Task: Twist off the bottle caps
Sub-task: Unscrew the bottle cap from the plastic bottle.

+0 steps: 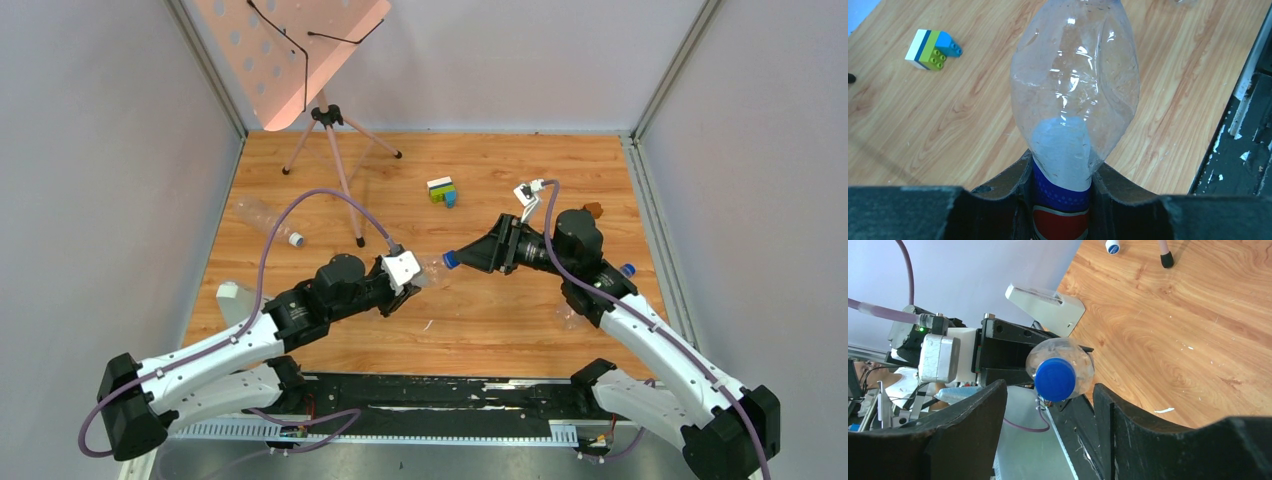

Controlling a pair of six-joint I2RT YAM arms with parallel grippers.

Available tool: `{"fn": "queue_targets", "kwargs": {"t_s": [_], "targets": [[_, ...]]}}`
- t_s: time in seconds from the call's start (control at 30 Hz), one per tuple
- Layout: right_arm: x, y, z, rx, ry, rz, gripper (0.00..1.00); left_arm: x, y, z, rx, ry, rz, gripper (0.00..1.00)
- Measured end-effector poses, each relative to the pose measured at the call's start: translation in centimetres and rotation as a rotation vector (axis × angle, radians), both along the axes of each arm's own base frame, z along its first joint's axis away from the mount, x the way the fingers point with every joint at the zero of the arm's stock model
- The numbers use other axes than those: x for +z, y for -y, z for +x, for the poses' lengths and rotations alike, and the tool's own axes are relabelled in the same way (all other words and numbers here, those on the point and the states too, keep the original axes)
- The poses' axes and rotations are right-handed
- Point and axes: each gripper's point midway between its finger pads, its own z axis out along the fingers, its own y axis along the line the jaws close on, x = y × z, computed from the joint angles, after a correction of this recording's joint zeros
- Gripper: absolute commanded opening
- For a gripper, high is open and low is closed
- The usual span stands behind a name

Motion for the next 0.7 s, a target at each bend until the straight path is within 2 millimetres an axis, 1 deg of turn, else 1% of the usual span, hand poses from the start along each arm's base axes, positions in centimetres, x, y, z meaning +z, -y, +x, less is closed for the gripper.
{"fn": "queue_targets", "kwargs": {"t_s": [0.13, 0.27, 0.3, 0.4, 0.57, 0.6, 0.7], "targets": [[-0.1, -0.2, -0.1, 0.013, -0.015, 0.006, 0.59, -0.3, -0.2, 0.2, 0.014, 0.0, 0.011, 0.0], [-1.0, -0.4, 0.2, 0.015, -0.044, -0.01, 0.55, -0.7, -0.1, 0.3, 0.015, -0.002, 0.024, 0.0], [-1.3, -0.5, 0.4, 0.016, -0.053, -0.017, 0.53, -0.8, -0.1, 0.3, 0.013, -0.003, 0.029, 0.0], [-2.2, -0.7, 0.5, 0.027, -0.076, -0.034, 0.37, -1.3, 0.1, 0.3, 0.007, -0.012, 0.042, 0.0], [-2.9, -1.1, 0.5, 0.062, -0.095, -0.046, 0.19, -1.8, 0.2, 0.2, 0.006, -0.026, 0.051, 0.0], [-2.9, -1.1, 0.5, 0.068, -0.094, -0.047, 0.16, -1.8, 0.2, 0.2, 0.008, -0.027, 0.051, 0.0], [-2.9, -1.1, 0.3, 0.087, -0.079, -0.05, 0.15, -1.8, 0.1, 0.1, 0.01, -0.031, 0.044, 0.0]]}}
